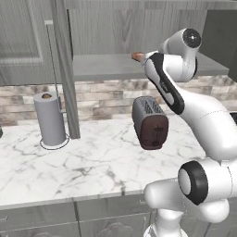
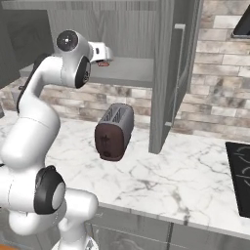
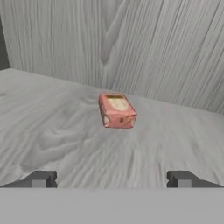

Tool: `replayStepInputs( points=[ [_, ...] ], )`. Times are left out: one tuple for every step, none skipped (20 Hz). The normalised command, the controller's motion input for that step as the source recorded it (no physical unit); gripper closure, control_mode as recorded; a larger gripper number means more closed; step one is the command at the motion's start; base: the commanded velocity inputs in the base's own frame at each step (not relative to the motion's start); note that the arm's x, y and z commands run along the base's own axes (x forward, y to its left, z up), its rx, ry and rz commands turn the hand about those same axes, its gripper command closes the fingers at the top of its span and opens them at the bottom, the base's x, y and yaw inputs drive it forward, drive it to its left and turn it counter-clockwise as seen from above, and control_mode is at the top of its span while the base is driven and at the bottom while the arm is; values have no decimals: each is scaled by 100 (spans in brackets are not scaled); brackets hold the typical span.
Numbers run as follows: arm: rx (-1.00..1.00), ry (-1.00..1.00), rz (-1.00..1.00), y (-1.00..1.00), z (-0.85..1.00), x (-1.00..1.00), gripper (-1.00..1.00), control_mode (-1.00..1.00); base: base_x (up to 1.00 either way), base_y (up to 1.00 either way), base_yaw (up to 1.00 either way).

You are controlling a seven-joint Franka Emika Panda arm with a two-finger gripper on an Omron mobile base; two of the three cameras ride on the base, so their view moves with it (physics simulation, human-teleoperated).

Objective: Locate and retrieve the bar soap and sponge from the cabinet. Place them next to the sink.

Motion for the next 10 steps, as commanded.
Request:
replayStepInputs(
  points=[
    [0,-4,0,1,-5,35,-100,-100,0,0,0],
    [0,0,0,3,-1,35,-100,-100,0,0,0],
    [0,3,0,0,0,30,-100,-100,0,0,0],
    [0,7,0,0,0,31,-100,-100,0,0,0],
    [0,9,0,0,0,32,-100,-100,0,0,0],
    [0,11,0,0,0,34,-100,-100,0,0,0],
    [0,9,0,0,0,36,-100,-100,0,0,0],
    [0,8,0,0,0,37,-100,-100,0,0,0],
    [0,0,0,0,0,38,-100,-100,0,0,0],
    [0,0,0,0,0,38,-100,-100,0,0,0]
  ],
)
